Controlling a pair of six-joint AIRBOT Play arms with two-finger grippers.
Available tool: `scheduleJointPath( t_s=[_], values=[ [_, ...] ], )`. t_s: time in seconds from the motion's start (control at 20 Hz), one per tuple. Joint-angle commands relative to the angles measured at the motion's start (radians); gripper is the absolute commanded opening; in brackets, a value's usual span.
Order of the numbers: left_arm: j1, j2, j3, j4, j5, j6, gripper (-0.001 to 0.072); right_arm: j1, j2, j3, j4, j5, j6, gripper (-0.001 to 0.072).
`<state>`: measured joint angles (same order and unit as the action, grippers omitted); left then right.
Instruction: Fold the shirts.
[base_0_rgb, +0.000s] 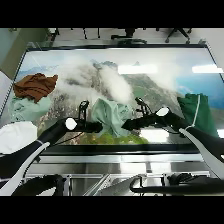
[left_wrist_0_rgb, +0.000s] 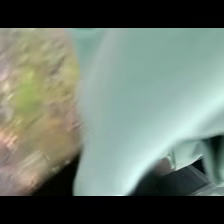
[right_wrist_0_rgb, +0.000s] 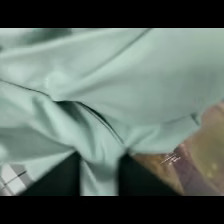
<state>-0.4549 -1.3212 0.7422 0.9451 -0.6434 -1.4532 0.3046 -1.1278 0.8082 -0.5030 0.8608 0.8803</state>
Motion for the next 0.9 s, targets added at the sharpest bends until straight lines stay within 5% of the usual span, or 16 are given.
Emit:
scheduleJointPath(
  t_s=[0.0,0.35,0.6,0.85],
  values=[
    [0.006,-0.057,0.108,0.006,-0.087,0.04,0.0011,0.008,-0.032,0.057,0.002,0.037,-0.033,0.0053],
    [0.242,0.227,0.465,0.056,-0.385,0.048,0.0009,-0.138,0.222,0.415,0.03,0.332,-0.012,0.0019],
    [0.429,0.46,0.81,0.058,-0.544,0.048,0.0008,-0.266,0.419,0.735,0.028,0.349,-0.012,0.0019],
    [0.533,0.557,0.933,0.056,-0.589,0.076,0.0009,-0.294,0.478,0.804,0.004,0.361,0.001,0.002]
  ],
)
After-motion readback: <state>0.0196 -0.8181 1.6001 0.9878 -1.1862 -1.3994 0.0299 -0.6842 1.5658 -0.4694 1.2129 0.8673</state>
